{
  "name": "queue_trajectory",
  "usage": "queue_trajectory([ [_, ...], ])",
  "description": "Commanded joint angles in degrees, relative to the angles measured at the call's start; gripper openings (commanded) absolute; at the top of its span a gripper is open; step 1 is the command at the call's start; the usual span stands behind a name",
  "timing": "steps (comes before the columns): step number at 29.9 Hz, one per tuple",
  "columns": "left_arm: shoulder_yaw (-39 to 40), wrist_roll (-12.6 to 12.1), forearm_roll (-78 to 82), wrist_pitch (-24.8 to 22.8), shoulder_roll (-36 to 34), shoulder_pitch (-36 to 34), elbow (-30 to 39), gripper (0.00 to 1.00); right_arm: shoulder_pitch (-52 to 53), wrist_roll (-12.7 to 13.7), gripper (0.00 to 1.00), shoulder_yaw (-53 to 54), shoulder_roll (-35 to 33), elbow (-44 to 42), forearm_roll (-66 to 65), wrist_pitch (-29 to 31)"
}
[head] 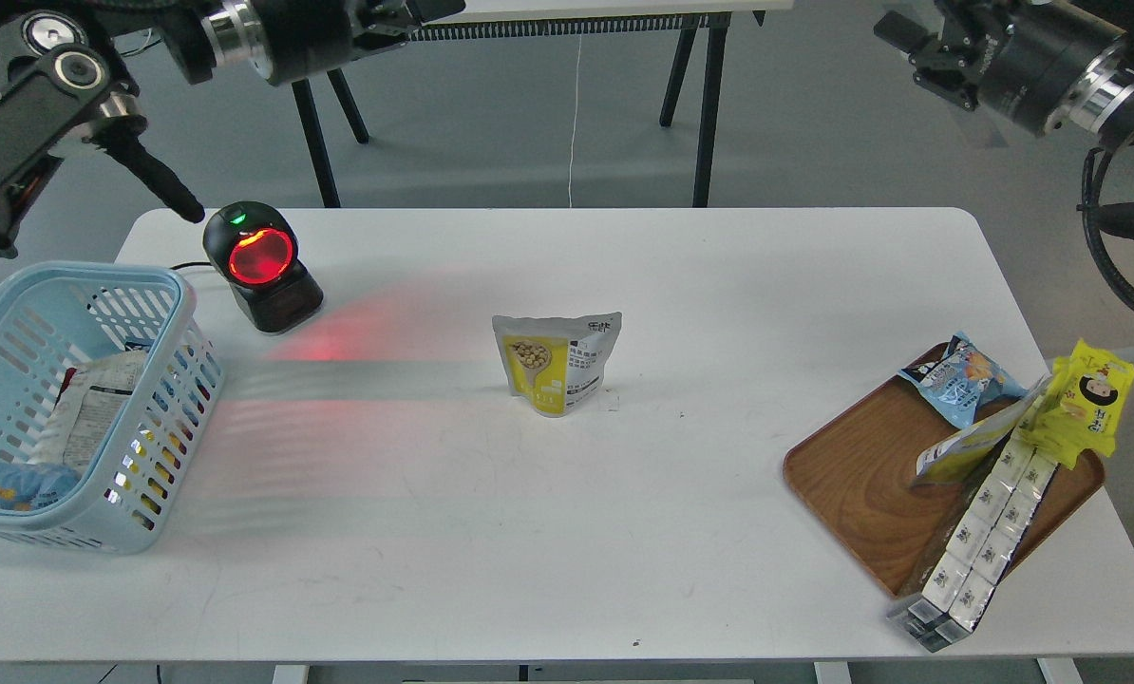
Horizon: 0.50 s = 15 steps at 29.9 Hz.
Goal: Scan snack and place in basket
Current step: 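Withdraw the right gripper and move the left arm toward the packet, then grasp the standing yellow packet with the left gripper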
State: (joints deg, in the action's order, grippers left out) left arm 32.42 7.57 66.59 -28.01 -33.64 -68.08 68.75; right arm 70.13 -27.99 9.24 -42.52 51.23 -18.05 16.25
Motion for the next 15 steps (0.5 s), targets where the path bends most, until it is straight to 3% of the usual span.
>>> queue_trajectory([
  [1, -0.2, 3.8, 12.7, 0.0, 2.7, 0.2, 2.1, 0.94, -1.1, 0.0, 0.99, 0.0, 0.2, -2.9, 13.4, 2.0],
  [8, -6.1, 7.9, 35.8, 0.0, 10.3, 0.4, 5.2, 0.91, -4.4, 0.0, 0.99, 2.2, 7.6, -15.8, 33.6, 11.8],
  [12, -10.3, 8.0, 48.0, 0.0, 12.7, 0.8, 6.4, 0.89, -10.2, 0.0, 0.99, 9.5, 12.5, -20.9, 39.3, 11.8],
  [15, -13.2, 9.6, 56.2, 0.0, 12.8, 0.8, 5.7, 0.86, -16.2, 0.0, 0.99, 16.9, 14.4, -20.8, 39.8, 11.8],
])
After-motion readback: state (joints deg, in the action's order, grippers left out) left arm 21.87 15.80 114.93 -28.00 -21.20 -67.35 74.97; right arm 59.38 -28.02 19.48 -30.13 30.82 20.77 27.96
